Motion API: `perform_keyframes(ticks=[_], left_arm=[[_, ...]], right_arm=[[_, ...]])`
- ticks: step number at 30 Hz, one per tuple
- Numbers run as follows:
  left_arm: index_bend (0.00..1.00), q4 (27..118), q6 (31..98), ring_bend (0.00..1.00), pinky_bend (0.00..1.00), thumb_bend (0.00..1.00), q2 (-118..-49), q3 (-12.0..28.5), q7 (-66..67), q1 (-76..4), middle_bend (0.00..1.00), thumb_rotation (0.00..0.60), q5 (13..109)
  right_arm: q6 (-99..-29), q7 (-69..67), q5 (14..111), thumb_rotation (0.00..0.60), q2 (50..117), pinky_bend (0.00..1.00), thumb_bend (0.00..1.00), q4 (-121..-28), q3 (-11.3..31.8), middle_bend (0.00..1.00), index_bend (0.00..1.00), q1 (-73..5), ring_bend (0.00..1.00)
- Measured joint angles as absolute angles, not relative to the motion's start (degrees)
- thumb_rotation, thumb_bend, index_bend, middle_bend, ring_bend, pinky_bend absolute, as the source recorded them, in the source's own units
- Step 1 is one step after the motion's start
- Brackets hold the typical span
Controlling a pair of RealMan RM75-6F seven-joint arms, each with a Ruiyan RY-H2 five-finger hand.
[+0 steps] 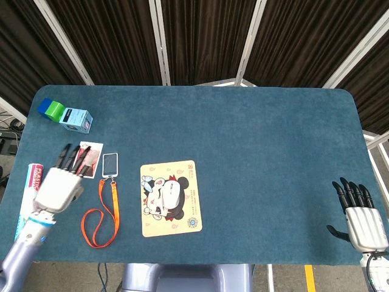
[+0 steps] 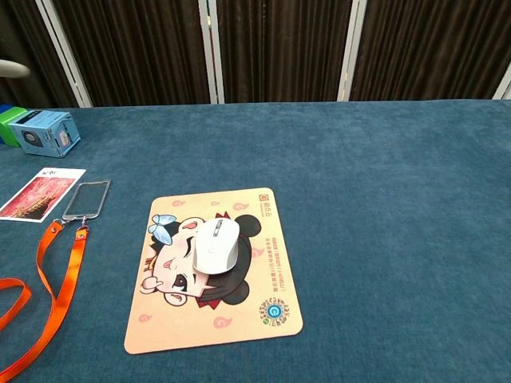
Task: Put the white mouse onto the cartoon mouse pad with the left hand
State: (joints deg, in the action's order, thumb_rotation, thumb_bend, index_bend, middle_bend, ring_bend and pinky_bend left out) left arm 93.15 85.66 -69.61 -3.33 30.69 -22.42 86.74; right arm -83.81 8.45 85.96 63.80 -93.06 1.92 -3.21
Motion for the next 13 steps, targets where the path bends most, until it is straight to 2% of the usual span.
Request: perform_keyframes(ticks=[6,13], left_arm=[[0.0,88.7,91.6,0.0,0.0,0.18,-70.8,-3.6,27.2,-17.7,0.0,0.6,87.8],[0.0,84.6,92.5,0.0,0.0,0.18,-72.5,-2.5,23.9,-16.0,0.0,0.6,88.1]], right_arm=[[-83.8,8.4,85.9,0.6,63.8,0.0,0.1,-93.1,2.0,0.0,0.0,-3.2,0.0],[-83.6,8.8,85.7,0.6,63.9,0.0,0.1,-93.3,2.1,0.0,0.0,-3.3,0.0]])
